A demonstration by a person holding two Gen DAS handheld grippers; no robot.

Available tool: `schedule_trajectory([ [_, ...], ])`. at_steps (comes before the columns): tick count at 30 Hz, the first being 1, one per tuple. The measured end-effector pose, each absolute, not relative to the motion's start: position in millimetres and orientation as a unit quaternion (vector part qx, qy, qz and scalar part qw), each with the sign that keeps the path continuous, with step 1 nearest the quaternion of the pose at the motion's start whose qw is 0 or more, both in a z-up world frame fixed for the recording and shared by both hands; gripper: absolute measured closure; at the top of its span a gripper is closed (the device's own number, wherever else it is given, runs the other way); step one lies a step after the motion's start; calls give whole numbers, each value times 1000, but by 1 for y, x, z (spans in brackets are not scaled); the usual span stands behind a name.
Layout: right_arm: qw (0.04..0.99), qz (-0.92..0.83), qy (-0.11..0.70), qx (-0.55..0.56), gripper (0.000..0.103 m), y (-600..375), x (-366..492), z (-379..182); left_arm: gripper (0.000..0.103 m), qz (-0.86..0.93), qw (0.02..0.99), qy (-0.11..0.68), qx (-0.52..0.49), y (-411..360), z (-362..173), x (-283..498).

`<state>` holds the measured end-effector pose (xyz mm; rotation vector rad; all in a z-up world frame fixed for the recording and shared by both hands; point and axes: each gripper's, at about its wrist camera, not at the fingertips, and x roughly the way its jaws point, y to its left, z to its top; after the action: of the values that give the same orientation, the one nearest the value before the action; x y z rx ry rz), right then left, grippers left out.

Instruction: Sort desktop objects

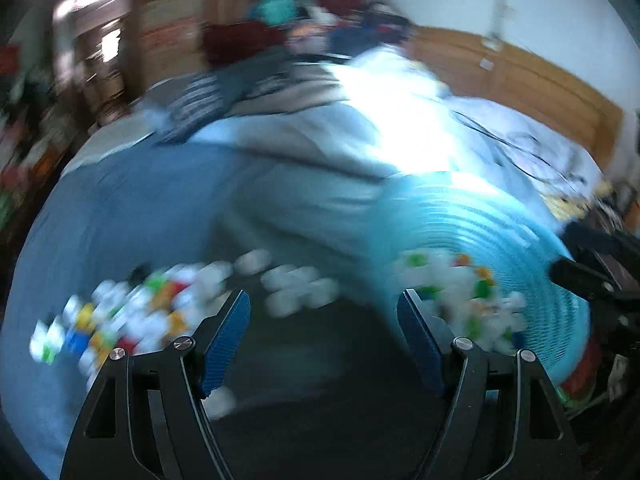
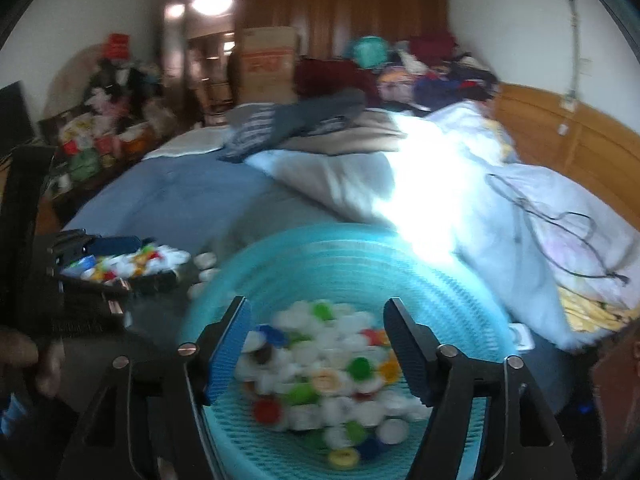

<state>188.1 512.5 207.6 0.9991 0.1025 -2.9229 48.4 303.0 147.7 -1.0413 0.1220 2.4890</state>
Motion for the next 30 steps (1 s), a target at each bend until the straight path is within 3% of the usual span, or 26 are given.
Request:
schedule_trajectory([
  [3,68,-939,45,333,28,480,185,197,32,905,160,13,-394,237,126,48],
  [7,134,-929,53,342,19,436,182,182,32,902,93,-14,-421,169,93,54],
  [13,192,-909,72,363,16,381,178,157,32,899,37,-25,-436,121,60,65],
  [22,215,-892,83,389,10,342,154,120,32,903,-32,27,-428,96,41,48],
  [29,195,-893,53,403,8,325,94,84,32,891,-128,-43,-434,33,26,16],
  [30,192,-893,54,404,7,322,86,78,28,888,-140,-58,-434,24,22,13],
])
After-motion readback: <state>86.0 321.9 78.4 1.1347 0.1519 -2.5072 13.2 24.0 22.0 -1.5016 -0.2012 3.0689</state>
